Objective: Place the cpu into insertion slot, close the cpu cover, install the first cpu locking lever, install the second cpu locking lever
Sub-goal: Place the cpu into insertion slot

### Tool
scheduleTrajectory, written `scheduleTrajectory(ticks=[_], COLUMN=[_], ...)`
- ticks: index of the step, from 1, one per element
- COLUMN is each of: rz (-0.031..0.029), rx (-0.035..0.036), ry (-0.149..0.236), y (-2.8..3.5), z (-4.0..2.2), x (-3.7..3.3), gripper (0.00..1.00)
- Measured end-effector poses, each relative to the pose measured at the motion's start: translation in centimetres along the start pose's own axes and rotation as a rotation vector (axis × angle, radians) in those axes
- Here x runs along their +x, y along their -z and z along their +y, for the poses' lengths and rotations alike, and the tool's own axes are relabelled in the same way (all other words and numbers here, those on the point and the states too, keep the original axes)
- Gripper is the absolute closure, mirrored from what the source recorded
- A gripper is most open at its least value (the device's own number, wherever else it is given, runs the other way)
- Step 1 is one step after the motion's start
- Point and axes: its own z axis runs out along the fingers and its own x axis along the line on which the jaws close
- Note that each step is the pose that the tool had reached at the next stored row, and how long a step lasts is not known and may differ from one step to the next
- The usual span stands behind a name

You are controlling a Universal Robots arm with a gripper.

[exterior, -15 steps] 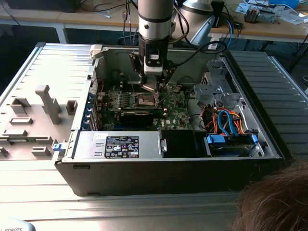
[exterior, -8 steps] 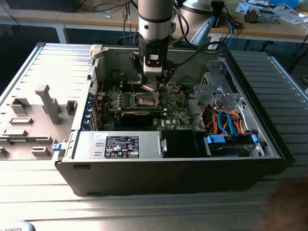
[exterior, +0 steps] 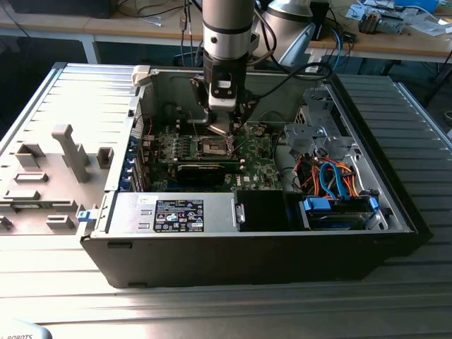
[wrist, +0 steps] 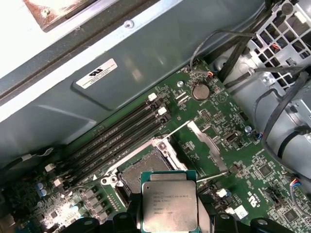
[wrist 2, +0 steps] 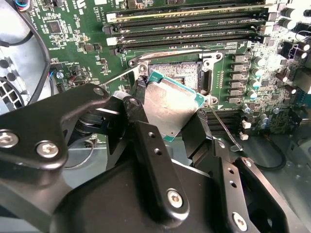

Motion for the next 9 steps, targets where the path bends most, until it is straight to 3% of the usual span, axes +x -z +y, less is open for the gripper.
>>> scheduleTrajectory(ticks=[9], rz=[-0.0031], rx=[-0.0007], ry=[-0.043], y=[-0.1], z=[-0.01], x=[0.0], gripper=[0.45])
